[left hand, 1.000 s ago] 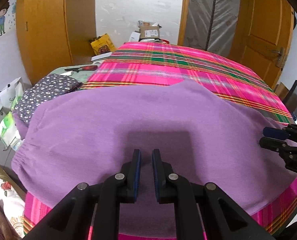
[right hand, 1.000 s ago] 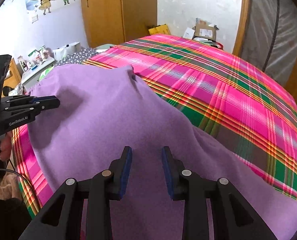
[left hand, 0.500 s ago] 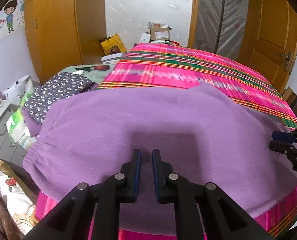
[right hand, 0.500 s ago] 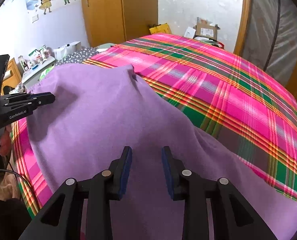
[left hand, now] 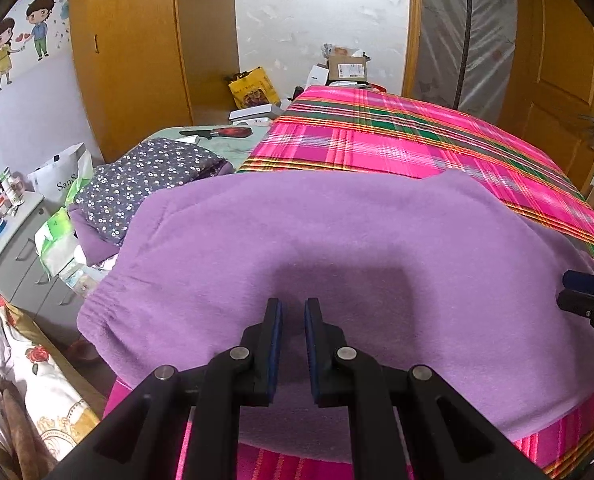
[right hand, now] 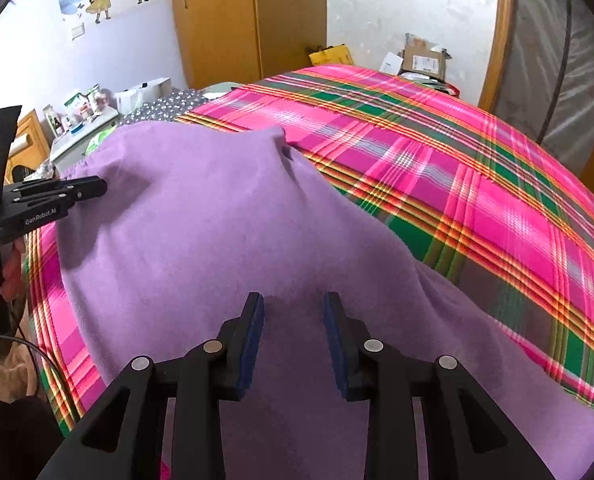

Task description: Fold clothes

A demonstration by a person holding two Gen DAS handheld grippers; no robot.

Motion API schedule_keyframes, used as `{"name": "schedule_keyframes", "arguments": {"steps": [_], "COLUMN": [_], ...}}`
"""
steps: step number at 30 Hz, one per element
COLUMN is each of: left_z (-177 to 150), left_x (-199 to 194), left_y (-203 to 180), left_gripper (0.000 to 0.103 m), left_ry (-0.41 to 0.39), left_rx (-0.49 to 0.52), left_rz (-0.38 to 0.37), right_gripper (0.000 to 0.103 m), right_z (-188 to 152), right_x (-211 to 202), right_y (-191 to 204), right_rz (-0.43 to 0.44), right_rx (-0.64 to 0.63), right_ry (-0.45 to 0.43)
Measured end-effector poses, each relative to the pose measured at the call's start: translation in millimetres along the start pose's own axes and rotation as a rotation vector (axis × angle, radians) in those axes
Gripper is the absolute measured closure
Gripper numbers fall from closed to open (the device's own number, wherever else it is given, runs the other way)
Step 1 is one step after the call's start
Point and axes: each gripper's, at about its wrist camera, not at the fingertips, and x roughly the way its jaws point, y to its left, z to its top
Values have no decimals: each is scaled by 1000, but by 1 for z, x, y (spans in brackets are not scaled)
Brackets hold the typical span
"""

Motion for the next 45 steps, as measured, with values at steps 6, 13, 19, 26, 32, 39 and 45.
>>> {"name": "schedule_keyframes", "arguments": {"steps": [6,13,19,26,32,39,45], "left_z": [-2,-2,-3,-12,-14,-27,-26], "left_x": [4,-5,-12,-7,-16,-14,-11], "left_y": [4,16,48,75,91,127,135], "left_gripper": [92,92,92,92,92,92,92], "left_ry": [0,-43,-63,-54,-90,-67,-68], "left_rx": [1,-50,-111,-182,-237,-350,-362], "left_rz": [7,3,35,-24,-60,-80,-118], "right_gripper": [66,61,57,57,56,50,46], "right_z": [-1,-2,-2,-3,-4,-5,-4], "right_x": [2,3,2,2,2,3,5], "right_y": [0,2,3,4,4,5,7], "right_rz": [2,-6,-8,-10,-8,-4,-3], "right_rx": [-6,-16,-22,-25,-22,-24,-34], "right_ry": [0,-1,7,7,0,-12,-10]}}
